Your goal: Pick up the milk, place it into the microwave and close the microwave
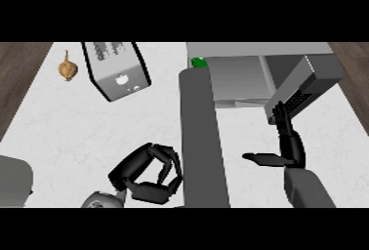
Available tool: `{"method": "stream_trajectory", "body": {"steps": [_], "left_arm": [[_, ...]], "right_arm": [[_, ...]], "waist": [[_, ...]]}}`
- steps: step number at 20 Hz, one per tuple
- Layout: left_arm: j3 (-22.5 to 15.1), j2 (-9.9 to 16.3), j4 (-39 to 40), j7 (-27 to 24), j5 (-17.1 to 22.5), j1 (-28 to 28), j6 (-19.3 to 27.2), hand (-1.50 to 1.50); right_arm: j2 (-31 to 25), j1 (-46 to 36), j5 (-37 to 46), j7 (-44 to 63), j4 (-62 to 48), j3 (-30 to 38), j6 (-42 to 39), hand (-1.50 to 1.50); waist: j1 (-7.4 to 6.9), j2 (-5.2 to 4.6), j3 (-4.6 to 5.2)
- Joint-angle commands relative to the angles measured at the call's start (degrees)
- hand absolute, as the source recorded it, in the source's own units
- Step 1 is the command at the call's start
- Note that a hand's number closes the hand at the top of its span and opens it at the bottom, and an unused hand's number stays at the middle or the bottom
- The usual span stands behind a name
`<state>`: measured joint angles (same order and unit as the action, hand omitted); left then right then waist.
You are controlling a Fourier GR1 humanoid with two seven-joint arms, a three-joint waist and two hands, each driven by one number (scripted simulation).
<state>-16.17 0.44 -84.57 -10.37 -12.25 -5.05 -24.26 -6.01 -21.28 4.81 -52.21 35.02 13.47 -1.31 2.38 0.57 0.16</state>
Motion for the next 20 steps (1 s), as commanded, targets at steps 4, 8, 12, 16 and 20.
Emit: {"method": "stream_trajectory", "body": {"steps": [4,8,12,16,20], "left_arm": [[-9.16,-0.42,9.93,-3.64,-0.99,-2.84,4.81,1.5],[-15.25,-0.42,13.32,-5.81,-0.42,-3.41,6.63,1.5],[-24.08,-0.42,17.62,-2.9,2.11,-10.12,14.24,1.5],[-34.32,-0.42,19.68,-2.35,10.32,-12.88,28.68,1.5],[-38.68,-0.41,20.71,-0.92,18.14,-17.1,37.1,1.5]], "right_arm": [[-1.44,13.7,-2.6,8.92,23.39,-3.28,-4.59,-1.5],[0.11,22.77,-3.46,13.06,36.96,-5.5,-4.51,-1.5],[-0.48,28.28,-5.1,15.8,47.83,-5.6,-5.01,-1.5],[-2.4,31.83,-9.94,18.97,54.15,-4.94,-10.46,-1.5],[-2.83,32.5,-12.63,22.44,59.44,-5.79,-12.71,-1.5]], "waist": [[0.43,0.0,0.06],[0.74,0.02,0.11],[1.36,-0.33,0.07],[2.01,-0.65,0.04],[3.22,-0.94,0.08]]}}
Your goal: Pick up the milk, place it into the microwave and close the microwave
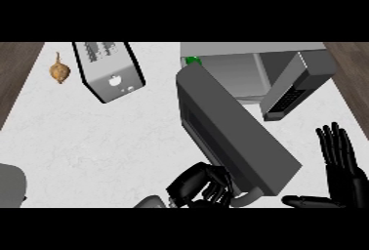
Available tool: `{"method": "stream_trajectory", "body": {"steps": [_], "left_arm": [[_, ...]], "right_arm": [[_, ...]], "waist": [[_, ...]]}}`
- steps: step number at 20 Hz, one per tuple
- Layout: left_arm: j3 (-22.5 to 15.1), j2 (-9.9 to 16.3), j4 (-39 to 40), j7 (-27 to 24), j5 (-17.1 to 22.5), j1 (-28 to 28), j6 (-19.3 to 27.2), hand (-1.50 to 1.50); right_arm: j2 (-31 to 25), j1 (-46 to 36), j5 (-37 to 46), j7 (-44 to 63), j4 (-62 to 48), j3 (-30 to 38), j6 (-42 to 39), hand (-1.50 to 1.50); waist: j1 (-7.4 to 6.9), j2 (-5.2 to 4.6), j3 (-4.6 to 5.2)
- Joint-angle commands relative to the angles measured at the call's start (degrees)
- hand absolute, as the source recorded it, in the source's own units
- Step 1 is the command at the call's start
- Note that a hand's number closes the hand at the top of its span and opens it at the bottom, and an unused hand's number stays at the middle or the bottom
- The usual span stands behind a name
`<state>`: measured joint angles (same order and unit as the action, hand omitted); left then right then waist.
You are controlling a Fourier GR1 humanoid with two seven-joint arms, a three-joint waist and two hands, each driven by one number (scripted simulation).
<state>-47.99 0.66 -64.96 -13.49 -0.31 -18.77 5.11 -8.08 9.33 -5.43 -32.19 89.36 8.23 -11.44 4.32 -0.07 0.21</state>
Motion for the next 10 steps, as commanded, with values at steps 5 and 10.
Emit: {"method": "stream_trajectory", "body": {"steps": [5,10], "left_arm": [[-8.65,-0.61,-0.02,0.25,13.76,-7.93,16.01,1.5],[-8.67,-0.61,2.81,-5.0,17.42,-11.02,21.52,1.5]], "right_arm": [[-3.29,2.7,-5.92,5.34,9.6,-0.01,-6.1,-1.5],[-5.27,0.92,-8.26,7.8,12.12,-1.76,-9.89,-1.5]], "waist": [[2.52,-0.57,0.07],[4.17,-1.34,0.2]]}}
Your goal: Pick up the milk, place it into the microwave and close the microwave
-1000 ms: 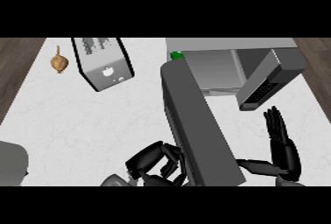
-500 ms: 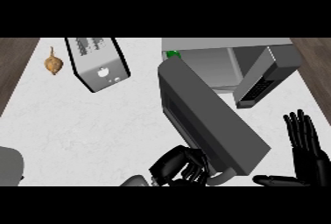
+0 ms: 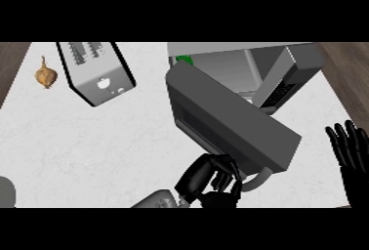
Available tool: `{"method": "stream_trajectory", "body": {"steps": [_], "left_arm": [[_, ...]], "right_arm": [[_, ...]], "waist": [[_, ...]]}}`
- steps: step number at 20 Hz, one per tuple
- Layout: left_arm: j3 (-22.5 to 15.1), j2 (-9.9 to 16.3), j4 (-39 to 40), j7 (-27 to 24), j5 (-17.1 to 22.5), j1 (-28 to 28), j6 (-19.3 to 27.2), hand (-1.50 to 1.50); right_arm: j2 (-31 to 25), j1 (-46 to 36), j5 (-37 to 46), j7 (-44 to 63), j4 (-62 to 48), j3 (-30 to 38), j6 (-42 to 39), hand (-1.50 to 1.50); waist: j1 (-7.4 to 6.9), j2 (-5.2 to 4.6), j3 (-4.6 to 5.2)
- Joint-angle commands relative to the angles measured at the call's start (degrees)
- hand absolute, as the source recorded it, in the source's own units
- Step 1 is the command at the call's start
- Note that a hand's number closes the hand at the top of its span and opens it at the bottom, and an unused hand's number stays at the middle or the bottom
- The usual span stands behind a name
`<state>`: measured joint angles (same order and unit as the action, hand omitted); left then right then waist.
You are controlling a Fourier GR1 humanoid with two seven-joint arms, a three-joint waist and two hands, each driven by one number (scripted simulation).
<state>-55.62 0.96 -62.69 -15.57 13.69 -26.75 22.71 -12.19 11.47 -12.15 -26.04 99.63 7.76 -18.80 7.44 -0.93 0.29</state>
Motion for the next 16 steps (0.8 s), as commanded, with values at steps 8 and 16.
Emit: {"method": "stream_trajectory", "body": {"steps": [8,16], "left_arm": [[0.95,-0.94,3.47,-1.81,12.31,-11.72,7.74,1.5],[6.18,-0.95,8.46,-0.76,20.07,-19.62,10.44,1.5]], "right_arm": [[-4.58,-2.31,-6.27,5.21,6.79,-1.54,-6.81,-1.5],[-5.2,-1.86,-11.57,8.28,10.22,-1.78,-8.22,-1.5]], "waist": [[4.81,-1.22,0.07],[8.36,-2.05,0.05]]}}
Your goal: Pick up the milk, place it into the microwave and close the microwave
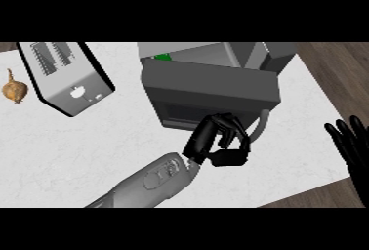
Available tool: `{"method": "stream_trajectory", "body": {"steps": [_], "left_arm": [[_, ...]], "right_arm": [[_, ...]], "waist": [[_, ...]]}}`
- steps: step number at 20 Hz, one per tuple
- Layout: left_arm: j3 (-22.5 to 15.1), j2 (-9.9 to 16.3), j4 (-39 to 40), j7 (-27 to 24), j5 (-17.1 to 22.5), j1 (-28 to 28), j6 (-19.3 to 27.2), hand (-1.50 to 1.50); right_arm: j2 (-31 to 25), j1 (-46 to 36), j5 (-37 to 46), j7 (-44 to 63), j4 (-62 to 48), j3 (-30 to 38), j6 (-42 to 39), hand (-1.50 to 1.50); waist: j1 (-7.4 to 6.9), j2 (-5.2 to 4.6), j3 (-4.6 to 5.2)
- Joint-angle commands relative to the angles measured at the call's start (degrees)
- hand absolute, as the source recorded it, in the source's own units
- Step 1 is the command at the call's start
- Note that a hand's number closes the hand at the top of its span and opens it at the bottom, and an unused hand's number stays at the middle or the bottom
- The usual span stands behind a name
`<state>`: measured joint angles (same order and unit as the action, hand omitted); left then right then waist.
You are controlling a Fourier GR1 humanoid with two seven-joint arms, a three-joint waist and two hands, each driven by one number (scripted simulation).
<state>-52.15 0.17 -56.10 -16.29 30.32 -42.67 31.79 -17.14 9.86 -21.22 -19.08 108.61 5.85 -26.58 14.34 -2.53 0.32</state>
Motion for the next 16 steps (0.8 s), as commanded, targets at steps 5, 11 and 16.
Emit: {"method": "stream_trajectory", "body": {"steps": [5,11,16], "left_arm": [[7.37,-0.17,2.37,-4.43,9.31,-5.21,1.8,1.5],[9.06,-0.17,6.63,-8.17,12.67,-8.13,0.65,1.5],[11.17,-0.17,10.4,-9.59,15.5,-10.96,-0.22,1.5]], "right_arm": [[-1.1,-0.58,-4.03,3.18,2.74,-0.27,-0.81,-1.5],[-2.16,-1.69,-6.34,4.87,4.21,0.03,-1.02,-1.5],[-3.26,-2.55,-7.48,6.07,5.17,0.5,-1.07,-1.5]], "waist": [[2.61,-1.25,0.25],[4.11,-1.94,0.15],[5.29,-2.61,0.09]]}}
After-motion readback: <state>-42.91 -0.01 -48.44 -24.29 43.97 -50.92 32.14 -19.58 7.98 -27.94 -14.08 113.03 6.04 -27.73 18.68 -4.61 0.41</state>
